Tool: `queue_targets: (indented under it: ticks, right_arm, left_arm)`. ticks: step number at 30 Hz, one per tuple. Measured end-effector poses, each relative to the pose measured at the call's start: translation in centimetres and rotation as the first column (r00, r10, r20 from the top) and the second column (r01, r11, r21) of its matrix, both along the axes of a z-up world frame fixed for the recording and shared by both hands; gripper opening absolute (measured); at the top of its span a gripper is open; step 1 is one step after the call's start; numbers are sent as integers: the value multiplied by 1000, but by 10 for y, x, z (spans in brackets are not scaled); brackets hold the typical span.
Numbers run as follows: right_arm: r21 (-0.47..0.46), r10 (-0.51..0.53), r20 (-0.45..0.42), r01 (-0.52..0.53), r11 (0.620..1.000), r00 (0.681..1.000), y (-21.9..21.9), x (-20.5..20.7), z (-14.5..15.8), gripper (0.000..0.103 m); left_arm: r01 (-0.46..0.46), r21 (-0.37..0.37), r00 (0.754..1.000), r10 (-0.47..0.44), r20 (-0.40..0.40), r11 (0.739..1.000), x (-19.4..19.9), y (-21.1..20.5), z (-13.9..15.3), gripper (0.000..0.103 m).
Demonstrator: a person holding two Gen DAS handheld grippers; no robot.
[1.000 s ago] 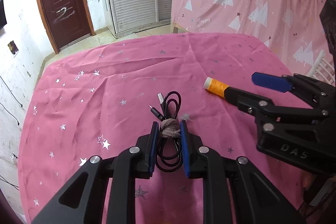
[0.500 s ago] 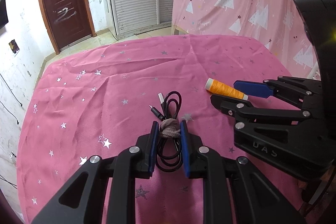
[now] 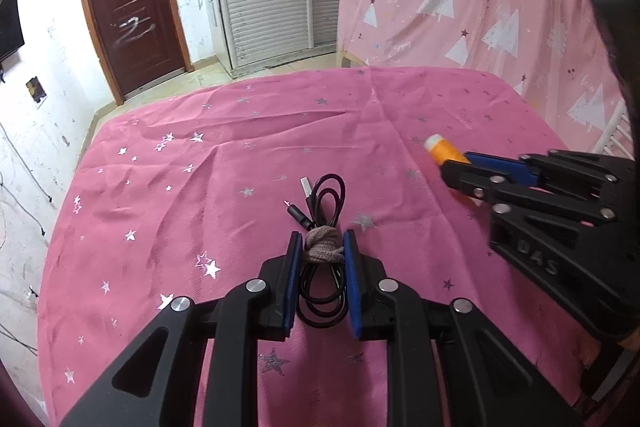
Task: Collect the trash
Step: 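Grasp the orange thread spool with the right tool while the left grasps the black cable, then carry the spool into the bucket and open the right tool while the left carries the cable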
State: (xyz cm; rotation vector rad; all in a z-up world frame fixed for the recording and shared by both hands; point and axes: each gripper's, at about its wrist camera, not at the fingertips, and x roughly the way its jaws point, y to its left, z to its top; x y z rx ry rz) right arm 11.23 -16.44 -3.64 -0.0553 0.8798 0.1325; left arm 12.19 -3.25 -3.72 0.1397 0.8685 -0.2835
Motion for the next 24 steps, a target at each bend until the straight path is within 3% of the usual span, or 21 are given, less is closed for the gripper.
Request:
queue_targets:
  ticks: [13, 24]
  right_arm:
    - [42, -65, 46, 63, 997, 997, -30, -23, 11, 16]
    - [104, -154, 122, 141, 985, 981, -72, -56, 29, 16]
  left_arm:
    - [-51, 17, 999, 51, 1, 999, -6, -5, 4, 14]
    - [11, -39, 1000, -11, 1, 999, -21, -38, 30, 14]
